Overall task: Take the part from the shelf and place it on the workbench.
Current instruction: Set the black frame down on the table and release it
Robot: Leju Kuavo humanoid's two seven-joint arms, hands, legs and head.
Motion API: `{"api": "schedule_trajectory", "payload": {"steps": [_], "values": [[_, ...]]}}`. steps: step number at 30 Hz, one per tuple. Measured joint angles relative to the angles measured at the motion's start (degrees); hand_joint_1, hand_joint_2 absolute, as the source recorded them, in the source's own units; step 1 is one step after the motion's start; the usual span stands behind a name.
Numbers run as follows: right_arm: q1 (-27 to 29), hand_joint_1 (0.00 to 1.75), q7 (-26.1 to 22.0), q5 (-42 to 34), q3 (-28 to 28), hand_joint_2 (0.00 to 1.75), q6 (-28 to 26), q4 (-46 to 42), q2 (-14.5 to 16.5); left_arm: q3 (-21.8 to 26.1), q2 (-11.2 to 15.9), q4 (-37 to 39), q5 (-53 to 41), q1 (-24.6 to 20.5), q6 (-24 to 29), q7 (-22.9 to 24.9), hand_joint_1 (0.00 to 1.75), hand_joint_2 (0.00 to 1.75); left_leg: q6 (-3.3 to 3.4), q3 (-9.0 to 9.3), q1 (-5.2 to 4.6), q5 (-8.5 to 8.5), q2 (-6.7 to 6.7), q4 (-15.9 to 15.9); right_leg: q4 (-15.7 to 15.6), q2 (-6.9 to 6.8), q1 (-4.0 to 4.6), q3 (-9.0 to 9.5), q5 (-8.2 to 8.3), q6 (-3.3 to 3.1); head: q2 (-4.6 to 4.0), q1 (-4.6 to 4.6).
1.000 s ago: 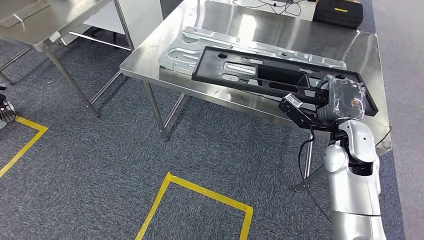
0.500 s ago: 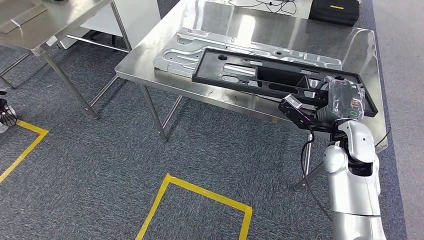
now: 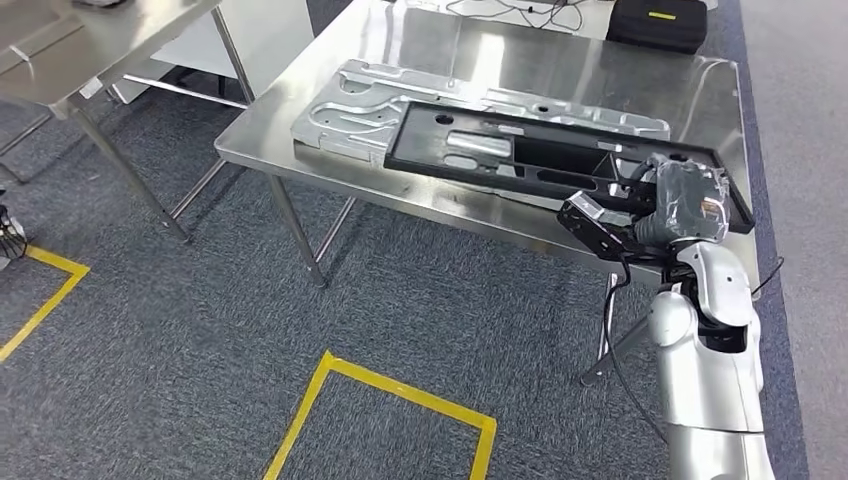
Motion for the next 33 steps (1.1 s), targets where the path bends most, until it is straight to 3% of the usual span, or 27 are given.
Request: {"api": "schedule_trajectory", "payload": {"steps": [2, 4, 6, 7, 8, 9, 10, 12, 14, 17, 19, 22, 23, 24, 25, 27, 28, 29, 31, 33], "values": [[0.0, 1.75, 0.0, 0.0, 0.0, 1.75, 0.0, 0.0, 0.0, 0.0, -0.1, 0.0, 0.0, 0.0, -0.1, -0.1, 0.00, 1.75, -0.34, 0.10, 0.20, -0.31, 0.02, 0.1, 0.3, 0.17, 0.05, -0.02, -0.29, -1.26, 0.00, -0.07], [0.0, 1.75, 0.0, 0.1, 0.0, 1.75, 0.0, 0.0, 0.0, 0.0, -0.2, 0.0, 0.0, -0.1, -0.1, -0.1, 0.00, 1.75, -0.17, -1.57, 0.23, -2.22, -0.01, 3.7, 0.2, 0.25, 0.27, 0.38, -0.54, -2.25, 0.00, -0.11], [-0.1, 1.75, 0.0, 0.1, 0.0, 1.75, 0.0, 0.0, 0.0, 0.1, -0.2, 0.0, 0.0, -0.1, 0.0, -0.1, 0.00, 1.75, 0.39, -5.98, -0.24, -5.44, -0.04, 11.7, 0.1, 0.25, 0.77, 0.82, -0.94, -3.00, -0.01, -0.13], [0.0, 1.75, -0.1, 0.2, 0.0, 1.75, 0.0, 0.0, 0.0, 0.1, -0.2, 0.0, 0.0, 0.0, 0.0, -0.1, 0.00, 1.75, 0.71, -8.35, -0.53, -6.48, -0.05, 15.6, 0.1, 0.31, 1.11, 1.03, -1.18, -3.31, -0.01, -0.12], [0.1, 1.75, -0.1, 0.2, 0.2, 1.75, 0.0, 0.1, 0.0, 0.1, -0.2, 0.0, -0.1, 0.0, 0.0, -0.1, 0.00, 1.75, 1.16, -10.05, -0.85, -6.48, -0.06, 17.9, 0.1, 0.45, 1.51, 1.32, -1.45, -3.57, -0.01, -0.12], [0.2, 1.75, -0.1, 0.2, 0.3, 1.75, 0.0, 0.1, 0.1, 0.2, -0.2, 0.0, -0.1, 0.1, 0.0, -0.1, 0.00, 1.75, 1.78, -10.68, -1.23, -5.23, -0.09, 17.9, 0.1, 0.63, 1.91, 1.74, -1.75, -3.77, -0.01, -0.13], [0.2, 1.75, -0.1, 0.3, 0.4, 1.75, 0.0, 0.1, 0.1, 0.2, -0.2, 0.0, -0.1, 0.2, 0.0, -0.1, 0.00, 1.75, 2.61, -10.19, -1.71, -2.92, -0.16, 15.6, 0.1, 0.81, 2.30, 2.28, -2.11, -3.90, 0.00, -0.12], [0.1, 1.75, -0.1, 0.3, 0.6, 1.75, 0.0, 0.1, 0.1, 0.3, 0.0, 0.0, -0.2, 0.4, 0.0, -0.1, 0.00, 1.75, 4.66, -7.55, -2.78, 1.76, -0.44, 8.3, 0.0, 1.00, 2.84, 3.29, -2.88, -3.98, 0.00, -0.05], [0.0, 1.75, -0.1, 0.3, 0.8, 1.75, 0.0, 0.2, 0.1, 0.3, 0.2, 0.0, -0.2, 0.3, 0.0, -0.2, 0.00, 1.75, 5.82, -5.46, -3.54, 3.00, -0.66, 3.5, -0.3, 1.06, 2.84, 3.72, -3.35, -3.68, 0.00, 0.04], [0.0, 1.75, -0.1, 0.4, 0.8, 1.75, 0.0, 0.3, 0.1, 0.3, 0.2, 0.0, -0.3, 0.1, 0.1, -0.6, 0.00, 1.75, 5.72, -3.65, -3.59, 2.47, -0.60, 0.9, 0.0, 0.91, 2.60, 4.17, -2.95, -2.80, 0.00, 0.07], [-0.1, 1.75, -0.1, 0.5, 0.9, 1.75, 0.0, 0.3, 0.1, 0.3, 0.1, 0.0, -0.3, 0.2, 0.1, -0.7, 0.00, 1.75, 5.66, -1.88, -3.24, 2.37, -0.54, -0.4, 2.4, 0.67, 2.51, 3.39, -3.80, -2.28, 0.00, 0.08], [-0.2, 1.75, -0.2, 0.5, 0.9, 1.75, 0.0, 0.4, 0.1, 0.3, 0.0, 0.0, -0.4, 0.3, 0.2, -0.8, 0.00, 1.75, 5.53, -0.49, -3.06, 1.53, -0.57, -0.8, 11.1, 0.46, 2.07, -2.33, -6.95, -1.28, 0.00, 0.09], [-0.2, 1.75, -0.2, 0.5, 0.9, 1.75, 0.0, 0.5, 0.0, 0.3, 0.0, 0.0, -0.4, 0.3, 0.2, -0.8, 0.00, 1.75, 5.42, -0.08, -3.04, 1.11, -0.62, -0.7, 13.0, 0.40, 1.89, -4.19, -7.21, -0.98, 0.00, 0.08], [-0.1, 1.75, -0.2, 0.5, 0.9, 1.75, 0.0, 0.6, 0.0, 0.3, 0.0, 0.0, -0.4, 0.3, 0.2, -0.8, 0.00, 1.75, 5.28, 0.44, -3.00, 0.62, -0.66, -0.7, 13.2, 0.32, 1.73, -5.26, -6.40, -0.75, -0.01, 0.08], [0.0, 1.75, -0.2, 0.5, 0.9, 1.75, 0.0, 0.7, 0.0, 0.3, 0.0, 0.0, -0.4, 0.4, 0.2, -0.8, 0.00, 1.75, 5.09, 1.09, -2.94, 0.09, -0.69, -0.6, 11.3, 0.20, 1.63, -5.28, -4.44, -0.66, -0.01, 0.08], [0.0, 1.75, -0.2, 0.5, 0.9, 1.75, 0.0, 0.9, 0.0, 0.4, -0.1, 0.0, -0.4, 0.5, 0.2, -0.8, 0.00, 1.75, 4.54, 2.50, -2.85, -1.13, -0.65, -0.6, 4.6, -0.23, 1.61, -3.54, 0.76, -0.81, -0.01, 0.09], [-0.1, 1.75, -0.2, 0.5, 0.9, 1.75, 0.0, 1.0, 0.0, 0.4, -0.1, 0.0, -0.3, 0.4, 0.2, -0.8, 0.00, 1.75, 4.21, 2.95, -2.83, -1.61, -0.61, -0.6, 1.7, -0.47, 1.83, -2.82, 2.07, -1.09, 0.00, 0.17], [-0.2, 1.75, -0.2, 0.5, 0.9, 1.75, 0.0, 1.0, 0.0, 0.4, -0.2, 0.0, -0.3, 0.4, 0.2, -0.8, 0.00, 1.75, 3.85, 3.14, -2.83, -2.00, -0.56, -0.6, 0.0, -0.64, 2.08, -2.39, 2.85, -1.54, 0.00, 0.23], [-0.3, 1.75, -0.1, 0.5, 1.0, 1.75, 0.0, 1.2, -0.1, 0.5, -0.2, 0.0, -0.3, 0.1, 0.1, -0.8, 0.00, 1.75, 3.21, 3.30, -2.90, -2.28, -0.44, -0.4, -0.7, -0.64, 2.40, -2.21, 2.42, -2.61, 0.00, 0.34], [-0.4, 1.75, -0.1, 0.6, 1.1, 1.75, 0.0, 1.3, 0.0, 0.7, -0.1, 0.0, -0.3, 0.0, 0.1, -0.8, 0.00, 1.75, 2.72, 2.77, -2.87, -2.23, -0.42, 1.4, -0.9, -0.44, 2.15, -1.29, 2.19, -3.49, 0.00, 0.31]]}}
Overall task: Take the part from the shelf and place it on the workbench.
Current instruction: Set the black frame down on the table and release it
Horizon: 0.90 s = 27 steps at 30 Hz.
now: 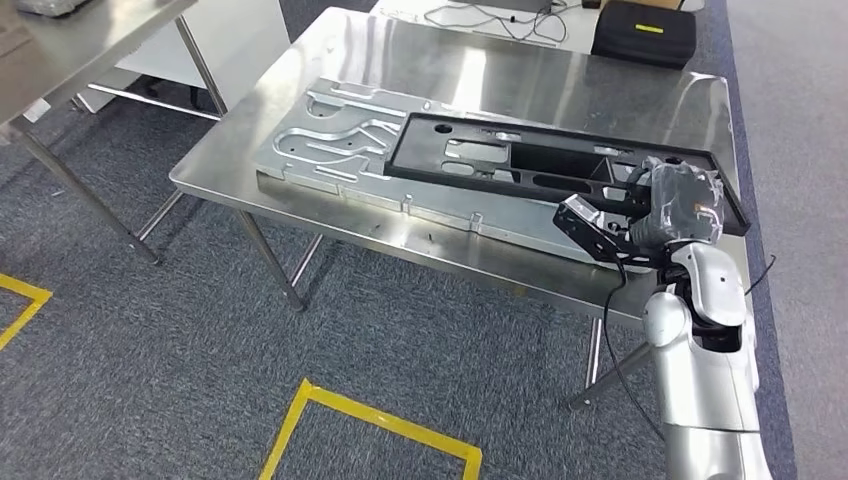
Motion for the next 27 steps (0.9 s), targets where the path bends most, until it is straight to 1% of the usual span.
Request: {"api": "schedule_trajectory", "payload": {"steps": [1, 2, 3, 4, 5, 6, 7, 8, 9, 10, 11, 12, 13, 14, 15, 16, 17, 18, 19, 20, 21, 22, 23, 25, 26, 27], "values": [[-0.1, 1.75, 0.0, 0.0, 0.2, 1.75, 0.0, 0.0, 0.1, 0.1, 0.0, 0.0, 0.1, 0.0, 0.0, 0.0, 0.00, 1.75, -0.18, -1.16, 0.06, -0.13, -0.04, 2.2, -0.2, 0.07, -0.09, 0.60, -0.29, -0.35, 0.00, -0.07], [-0.3, 1.75, 0.0, 0.1, 0.4, 1.75, 0.0, 0.1, 0.1, 0.1, 0.0, 0.0, 0.1, 0.0, -0.1, 0.0, 0.00, 1.75, -0.34, -3.05, 0.16, -0.69, -0.08, 5.3, -0.4, 0.12, -0.15, 1.19, -0.64, -0.65, 0.00, -0.12], [-0.4, 1.75, 0.0, 0.3, 0.8, 1.75, 0.1, 0.2, 0.3, 0.2, 0.0, 0.0, 0.2, 0.0, -0.2, 0.0, 0.00, 1.75, -0.51, -5.34, 0.24, -1.78, -0.12, 8.9, -0.5, 0.16, -0.12, 1.68, -1.05, -0.89, 0.00, -0.16], [-0.5, 1.75, 0.0, 0.4, 1.2, 1.75, 0.2, 0.3, 0.5, 0.3, 0.1, 0.0, 0.3, 0.1, -0.3, 0.0, 0.00, 1.75, -0.67, -7.85, 0.31, -3.25, -0.12, 12.2, -0.5, 0.27, -0.10, 2.15, -1.49, -1.02, 0.00, -0.21], [-0.5, 1.75, 0.1, 0.6, 1.6, 1.75, 0.3, 0.5, 0.7, 0.3, 0.1, 0.0, 0.3, 0.1, -0.3, 0.1, 0.00, 1.75, -0.81, -9.92, 0.37, -4.36, -0.11, 14.4, -0.5, 0.41, -0.07, 2.67, -1.97, -1.05, 0.00, -0.20], [-0.5, 1.75, 0.1, 0.8, 2.0, 1.75, 0.4, 0.7, 1.0, 0.3, 0.2, 0.0, 0.3, 0.1, -0.3, 0.1, 0.00, 1.75, -0.89, -11.23, 0.40, -4.56, -0.11, 15.1, -0.5, 0.55, -0.06, 3.30, -2.48, -1.02, 0.00, -0.20], [-0.4, 1.75, 0.2, 0.9, 2.3, 1.75, 0.5, 0.9, 1.3, 0.4, 0.2, 0.0, 0.3, 0.1, -0.4, 0.1, 0.00, 1.75, -0.88, -11.65, 0.42, -3.41, -0.10, 13.9, -0.5, 0.68, -0.06, 4.05, -3.03, -0.93, 0.00, -0.21], [-0.4, 1.75, 0.3, 1.0, 2.5, 1.75, 0.5, 1.0, 1.5, 0.4, 0.4, 0.0, 0.3, 0.1, -0.4, 0.1, 0.00, 1.75, -0.75, -11.20, 0.43, -0.93, -0.10, 10.9, -0.5, 0.76, -0.07, 4.88, -3.62, -0.80, 0.00, -0.20], [-0.4, 1.75, 0.4, 1.1, 2.7, 1.75, 0.5, 1.2, 1.7, 0.5, 0.5, 0.0, 0.3, 0.3, -0.4, 0.1, 0.00, 1.75, -0.53, -10.40, 0.44, 2.35, -0.11, 6.9, -0.5, 0.78, -0.07, 5.57, -4.27, -0.61, 0.00, -0.20], [-0.4, 1.75, 0.5, 1.1, 2.9, 1.75, 0.5, 1.3, 1.9, 0.5, 0.6, 0.0, 0.3, 0.4, -0.4, 0.1, 0.00, 1.75, -0.33, -9.68, 0.31, 4.40, -0.11, 3.6, -0.4, 0.80, -0.04, 6.22, -4.86, -0.32, 0.00, -0.19], [-0.5, 1.75, 0.6, 1.1, 3.0, 1.75, 0.5, 1.4, 2.0, 0.5, 0.7, 0.0, 0.4, 0.4, -0.4, 0.2, 0.00, 1.75, -0.08, -9.11, 0.18, 5.82, -0.13, 1.4, -0.4, 0.81, 0.01, 6.57, -5.37, 0.03, 0.00, -0.18], [-0.5, 1.75, 0.7, 1.2, 3.0, 1.75, 0.5, 1.5, 2.0, 0.6, 0.8, 0.0, 0.4, 0.5, -0.4, 0.2, 0.00, 1.75, 0.15, -8.90, 0.06, 6.30, -0.16, 0.4, -0.3, 0.82, 0.07, 6.78, -5.74, 0.42, 0.00, -0.16], [-0.6, 1.75, 0.7, 1.2, 3.1, 1.75, 0.5, 1.6, 2.0, 0.6, 0.8, 0.0, 0.4, 0.4, -0.3, 0.2, 0.00, 1.75, 0.37, -8.70, -0.06, 5.79, -0.18, 0.3, -0.2, 0.85, 0.12, 7.02, -5.91, 0.77, 0.00, -0.15], [-0.6, 1.75, 0.8, 1.3, 3.1, 1.75, 0.5, 1.7, 2.0, 0.6, 0.8, 0.0, 0.4, 0.4, -0.3, 0.2, 0.00, 1.75, 0.66, -8.25, 0.01, 6.01, -0.21, 0.1, 0.2, 0.84, 0.11, 6.98, -6.02, 1.05, 0.00, -0.15], [-0.5, 1.75, 0.8, 1.3, 3.1, 1.75, 0.5, 1.8, 2.1, 0.6, 0.8, 0.0, 0.4, 0.4, -0.3, 0.2, 0.00, 1.75, 0.94, -7.74, 0.08, 5.96, -0.23, -0.1, 1.1, 0.79, 0.05, 6.71, -5.94, 1.30, 0.00, -0.14], [-0.5, 1.75, 0.8, 1.3, 3.1, 1.75, 0.5, 1.8, 2.1, 0.6, 0.8, 0.0, 0.4, 0.4, -0.3, 0.2, 0.00, 1.75, 1.27, -7.10, 0.15, 5.77, -0.23, -0.4, 3.0, 0.73, 0.00, 5.77, -5.90, 1.52, 0.00, -0.14], [-0.5, 1.75, 0.8, 1.2, 3.1, 1.75, 0.5, 1.9, 2.1, 0.6, 0.8, 0.0, 0.4, 0.4, -0.3, 0.2, 0.00, 1.75, 1.55, -6.50, 0.22, 5.51, -0.25, -0.6, 5.8, 0.68, -0.05, 4.10, -6.20, 1.75, 0.00, -0.13], [-0.5, 1.75, 0.8, 1.2, 3.1, 1.75, 0.4, 2.0, 2.1, 0.6, 0.8, 0.0, 0.4, 0.3, -0.2, 0.2, 0.00, 1.75, 1.79, -6.03, 0.20, 5.15, -0.27, -0.7, 9.2, 0.63, -0.08, 1.93, -6.94, 1.98, 0.00, -0.10], [-0.5, 1.75, 0.8, 1.2, 3.1, 1.75, 0.4, 2.2, 2.1, 0.6, 0.8, 0.0, 0.4, 0.3, -0.2, 0.2, 0.00, 1.75, 1.97, -5.61, 0.17, 4.72, -0.33, -0.7, 12.5, 0.63, -0.08, -0.55, -8.26, 2.13, 0.00, -0.11], [-0.4, 1.75, 0.8, 1.2, 3.1, 1.75, 0.4, 2.4, 2.1, 0.6, 0.9, 0.0, 0.4, 0.3, -0.2, 0.2, 0.00, 1.75, 2.04, -5.11, 0.11, 4.24, -0.41, -0.7, 14.8, 0.63, -0.08, -2.72, -9.53, 2.21, 0.00, -0.10], [-0.2, 1.75, 0.8, 1.2, 3.1, 1.75, 0.4, 2.7, 2.1, 0.6, 0.9, 0.0, 0.4, 0.3, -0.2, 0.2, 0.00, 1.75, 2.07, -4.50, 0.03, 3.72, -0.50, -0.7, 15.8, 0.62, -0.06, -4.23, -10.16, 2.18, 0.00, -0.10], [-0.1, 1.75, 0.8, 1.2, 3.1, 1.75, 0.4, 2.9, 2.1, 0.6, 0.9, 0.0, 0.4, 0.3, -0.1, 0.2, 0.00, 1.75, 2.08, -3.76, -0.08, 3.15, -0.57, -0.7, 14.9, 0.62, 0.00, -4.86, -9.63, 2.01, 0.00, -0.10], [-0.1, 1.75, 0.8, 1.2, 3.1, 1.75, 0.4, 3.0, 2.1, 0.6, 0.9, 0.0, 0.4, 0.4, -0.1, 0.2, 0.00, 1.75, 2.05, -2.93, -0.21, 2.55, -0.61, -0.7, 12.3, 0.62, 0.16, -4.58, -7.67, 1.67, 0.00, -0.10], [0.0, 1.75, 0.8, 1.2, 3.1, 1.75, 0.4, 3.2, 2.1, 0.6, 0.7, 0.1, 0.4, 0.5, -0.2, 0.2, 0.00, 1.75, 1.87, -1.52, -0.40, 1.36, -0.62, -0.8, 5.1, 0.51, 0.76, -2.96, -1.83, 0.50, 0.00, -0.18], [-0.1, 1.75, 0.8, 1.1, 3.1, 1.75, 0.4, 3.3, 2.1, 0.6, 0.6, 0.2, 0.4, 0.4, -0.2, 0.2, 0.00, 1.75, 1.65, -1.06, -0.42, 0.86, -0.63, -0.9, 2.4, 0.45, 1.11, -2.25, 0.15, -0.05, 0.00, -0.20], [-0.1, 1.75, 0.8, 1.1, 3.2, 1.75, 0.4, 3.3, 2.1, 0.6, 0.5, 0.2, 0.4, 0.3, -0.2, 0.2, 0.00, 1.75, 1.38, -0.68, -0.39, 0.55, -0.62, -1.2, 0.8, 0.38, 1.40, -1.81, 1.24, -0.50, 0.00, -0.23]]}}
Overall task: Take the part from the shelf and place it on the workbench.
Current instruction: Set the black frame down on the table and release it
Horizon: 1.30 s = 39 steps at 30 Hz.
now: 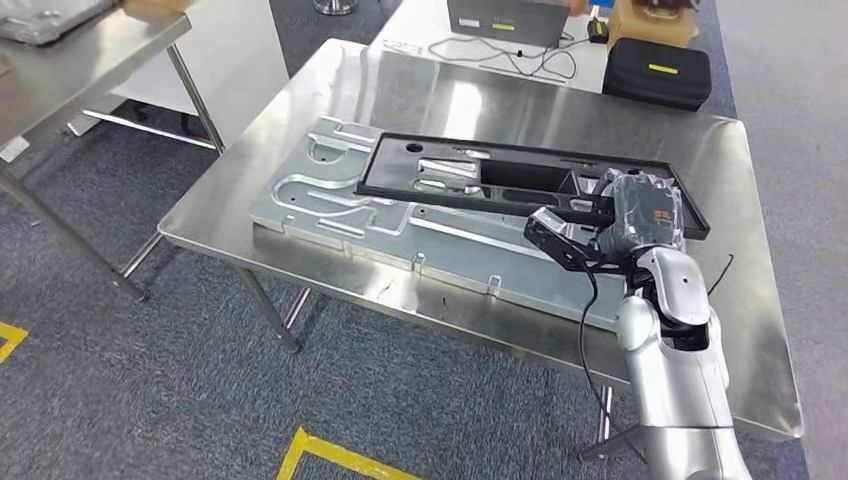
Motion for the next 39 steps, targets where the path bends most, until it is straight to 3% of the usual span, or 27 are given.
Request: {"api": "schedule_trajectory", "payload": {"steps": [1, 4, 6, 8, 9, 10, 11, 13, 15, 18, 20, 23, 25, 26, 28, 30, 32, 35, 39], "values": [[0.0, 1.75, 0.0, 0.0, 0.0, 1.75, 0.0, 0.1, 0.0, 0.0, -0.1, 0.1, 0.0, -0.1, 0.0, 0.0, 0.00, 1.75, -0.36, 0.46, -0.01, 0.02, 0.03, -0.1, -0.6, -0.02, 0.18, 0.30, -0.07, -0.30, 0.00, -0.03], [-0.1, 1.75, 0.1, 0.0, 0.0, 1.75, -0.1, 0.2, 0.1, 0.0, 0.2, 0.1, 0.0, -0.2, 0.0, 0.0, 0.00, 1.75, -1.18, 0.62, -0.14, 0.21, 0.09, 1.3, -2.4, 0.03, -0.42, 2.64, -0.27, -1.09, 0.00, -0.09], [-0.1, 1.75, 0.1, -0.2, 0.0, 1.75, -0.1, 0.4, 0.1, 0.0, 0.3, 0.1, 0.0, -0.2, 0.0, 0.0, 0.00, 1.75, -1.61, -2.61, 0.14, -0.90, 0.08, 7.1, -3.0, 0.01, -0.80, 4.11, -0.79, -1.47, 0.00, -0.25], [0.0, 1.75, 0.0, -0.4, 0.0, 1.75, -0.2, 0.8, 0.1, 0.0, 0.3, 0.1, 0.0, -0.2, 0.0, 0.0, 0.00, 1.75, -2.28, -7.50, 0.68, -3.65, 0.10, 13.8, -3.1, 0.03, -0.93, 5.08, -1.72, -1.53, 0.00, -0.37], [0.2, 1.75, 0.0, -0.6, 0.0, 1.75, -0.2, 1.1, 0.1, 0.0, 0.3, 0.1, 0.0, -0.2, 0.0, 0.0, 0.00, 1.75, -2.64, -9.22, 0.96, -4.73, 0.11, 15.2, -3.1, 0.09, -1.00, 5.67, -2.27, -1.39, 0.00, -0.38], [0.4, 1.75, 0.0, -0.7, 0.0, 1.75, -0.2, 1.4, 0.1, 0.0, 0.3, 0.1, 0.0, -0.1, 0.0, 0.0, 0.00, 1.75, -2.97, -10.09, 1.21, -4.75, 0.12, 15.0, -3.0, 0.17, -1.13, 6.35, -2.84, -1.18, 0.00, -0.37], [0.5, 1.75, -0.1, -0.9, 0.0, 1.75, -0.3, 1.7, 0.2, 0.1, 0.3, 0.1, 0.0, 0.0, 0.0, 0.0, 0.00, 1.75, -3.26, -10.09, 1.44, -3.32, 0.13, 12.8, -2.9, 0.25, -1.30, 7.13, -3.50, -0.91, 0.00, -0.38], [0.7, 1.75, -0.1, -1.1, 0.0, 1.75, -0.4, 2.3, 0.2, 0.1, 0.4, 0.1, 0.0, 0.2, 0.0, 0.0, 0.00, 1.75, -3.61, -8.79, 1.80, 2.49, 0.17, 5.7, -2.5, 0.36, -1.57, 8.55, -4.92, -0.18, 0.00, -0.40], [0.8, 1.75, -0.2, -1.3, 0.0, 1.75, -0.7, 2.9, 0.2, 0.2, 0.4, 0.1, 0.0, 0.4, 0.0, 0.0, 0.00, 1.75, -3.24, -8.00, 1.79, 5.83, 0.21, 1.3, -2.0, 0.47, -1.53, 9.11, -6.13, 0.73, 0.00, -0.46], [0.9, 1.75, -0.2, -1.4, 0.0, 1.75, -0.8, 3.6, 0.2, 0.2, 0.4, 0.1, 0.0, 0.3, -0.1, 0.0, 0.00, 1.75, -1.94, -7.36, 1.69, 5.78, 0.16, 1.0, -1.3, 0.51, -1.48, 9.28, -6.91, 1.75, 0.00, -0.48], [0.9, 1.75, -0.3, -1.5, -0.1, 1.75, -0.9, 3.9, 0.2, 0.3, 0.4, 0.1, 0.0, 0.2, -0.1, 0.0, 0.00, 1.75, -1.28, -6.47, 1.75, 5.39, 0.13, 0.7, 1.3, 0.33, -1.72, 8.25, -7.38, 2.13, 0.00, -0.47], [0.9, 1.75, -0.3, -1.6, -0.2, 1.75, -0.9, 4.3, 0.2, 0.3, 0.4, 0.1, 0.0, 0.1, -0.1, 0.0, 0.00, 1.75, -0.57, -5.28, 1.67, 4.39, 0.08, 0.6, 11.4, 0.18, -1.81, 1.96, -10.68, 2.62, 0.00, -0.46], [1.2, 1.75, -0.2, -1.6, -0.2, 1.75, -0.9, 4.6, 0.2, 0.4, 0.4, 0.1, 0.0, 0.2, 0.0, 0.0, 0.00, 1.75, -0.44, -4.30, 1.53, 3.52, 0.02, 0.6, 15.0, 0.17, -1.80, -1.71, -11.82, 2.63, 0.00, -0.46], [1.3, 1.75, -0.2, -1.6, -0.2, 1.75, -0.9, 4.8, 0.2, 0.4, 0.5, 0.1, 0.0, 0.2, 0.0, 0.0, 0.00, 1.75, -0.45, -3.64, 1.45, 3.08, -0.01, 0.6, 14.0, 0.17, -1.74, -2.20, -10.66, 2.46, 0.00, -0.46], [1.3, 1.75, -0.2, -1.7, -0.3, 1.75, -0.9, 5.1, 0.2, 0.4, 0.4, 0.1, 0.0, 0.2, 0.0, 0.0, 0.00, 1.75, -0.60, -2.27, 1.36, 2.14, -0.02, 0.6, 7.3, 0.14, -1.36, -0.83, -5.00, 1.63, 0.00, -0.45], [1.2, 1.75, -0.3, -1.9, -0.5, 1.75, -0.9, 5.5, 0.2, 0.5, 0.2, 0.2, 0.1, 0.1, -0.1, 0.0, 0.00, 1.75, -1.04, -1.54, 1.29, 1.37, -0.08, 0.5, 1.3, 0.06, -0.67, 0.66, -1.26, 0.61, 0.00, -0.44], [1.3, 1.75, -0.5, -2.2, -0.8, 1.75, -1.0, 6.1, 0.2, 0.6, 0.1, 0.2, 0.3, -0.1, -0.1, -0.2, 0.00, 1.75, -1.52, -1.29, 1.16, 1.15, -0.13, 0.5, -0.6, 0.07, -0.43, 1.23, -0.77, 0.30, 0.00, -0.35], [1.6, 1.75, -0.8, -2.8, -1.2, 1.75, -1.3, 7.3, 0.4, 0.8, 0.3, 0.2, 0.3, 0.0, -0.1, -0.3, 0.00, 1.75, -1.28, -0.81, 0.98, 1.05, -0.05, 0.0, -1.3, 0.35, -0.77, 1.90, -0.17, 1.02, 0.00, -0.40], [1.6, 1.75, -1.0, -3.5, -2.2, 1.75, -1.6, 9.7, 0.7, 0.9, 0.3, 0.2, 0.3, -0.1, -0.2, -0.7, 0.00, 1.75, -1.35, -0.08, 0.98, 0.79, 0.00, -1.2, -1.3, 0.41, -0.71, 2.00, -0.59, 0.69, 0.00, -0.44]]}}
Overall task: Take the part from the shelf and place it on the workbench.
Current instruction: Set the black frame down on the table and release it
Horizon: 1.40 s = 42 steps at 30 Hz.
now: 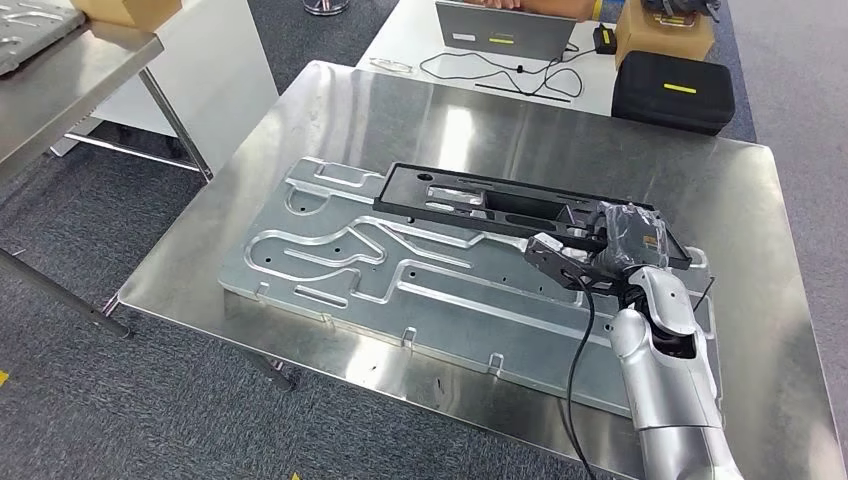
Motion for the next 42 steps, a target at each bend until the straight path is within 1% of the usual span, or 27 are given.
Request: {"api": "schedule_trajectory", "payload": {"steps": [4, 8, 14, 18, 23, 28, 32, 42], "values": [[0.2, 1.75, -0.3, -0.6, -0.9, 1.75, -0.2, 3.0, 0.4, 0.1, 0.0, 0.0, 0.3, -0.1, -0.2, -0.3, 0.00, 1.75, -0.27, 0.33, 0.00, -0.19, 0.03, -0.4, 0.0, -0.03, 0.03, 0.43, -0.32, -0.38, 0.00, 0.00], [0.6, 1.75, -1.0, -0.7, -1.3, 1.75, -0.4, 5.1, 1.3, 0.4, 0.1, 0.0, 0.7, -0.1, -0.5, -0.5, 0.00, 1.75, -0.52, 0.44, 0.00, -0.09, 0.04, -0.5, 0.0, -0.04, 0.06, 0.53, -0.32, -0.48, 0.00, 0.00], [1.5, 1.75, -1.8, -0.8, -1.1, 1.75, -1.0, 5.9, 3.5, 0.6, 0.1, 0.0, 1.0, -0.1, -0.5, -0.5, 0.00, 1.75, -0.67, 0.72, 0.00, -0.05, 0.09, -0.5, 0.0, -0.02, 0.06, 0.81, -0.29, -0.52, 0.00, 0.00], [2.8, 1.75, -1.7, -1.2, 0.9, 1.75, 0.0, 4.3, 4.6, 1.0, 0.1, 0.0, 1.1, -0.1, -0.5, -0.5, 0.00, 1.75, -0.75, 0.82, -0.01, -0.11, 0.13, -0.5, 0.0, 0.02, 0.06, 0.90, -0.30, -0.51, 0.00, 0.01], [3.3, 1.75, -1.2, -1.5, 2.7, 1.75, 0.7, 3.7, 4.8, 1.5, 0.1, 0.0, 1.2, -0.1, -0.5, -0.5, 0.00, 1.75, -0.78, 0.83, -0.01, -0.18, 0.21, -0.5, 0.0, 0.10, 0.05, 0.90, -0.30, -0.50, 0.00, 0.02], [3.4, 1.75, -1.1, -1.5, 3.2, 1.75, 0.8, 3.7, 4.8, 1.6, 0.1, 0.0, 1.3, -0.1, -0.7, -0.5, 0.00, 1.75, -0.78, 0.85, -0.01, -0.21, 0.30, -0.5, 0.0, 0.20, 0.04, 0.90, -0.31, -0.50, 0.00, 0.01], [3.4, 0.00, -1.0, -1.7, 3.5, 0.00, 1.0, 3.7, 4.8, 1.7, 0.1, 0.0, 2.0, -0.1, -1.4, -0.6, 0.00, 1.75, -0.78, 0.87, -0.01, -0.22, 0.35, -0.5, 0.0, 0.26, 0.05, 0.90, -0.31, -0.50, 0.00, 0.01], [4.3, 0.00, -0.7, -2.5, 4.4, 0.00, 1.1, 4.7, 5.0, 1.7, 0.1, 0.0, 2.0, 0.0, -1.9, -0.6, 0.00, 1.75, -0.79, 0.82, -0.01, -0.22, 0.31, -0.5, 0.0, 0.20, 0.05, 0.88, -0.33, -0.48, 0.00, 0.00]]}}
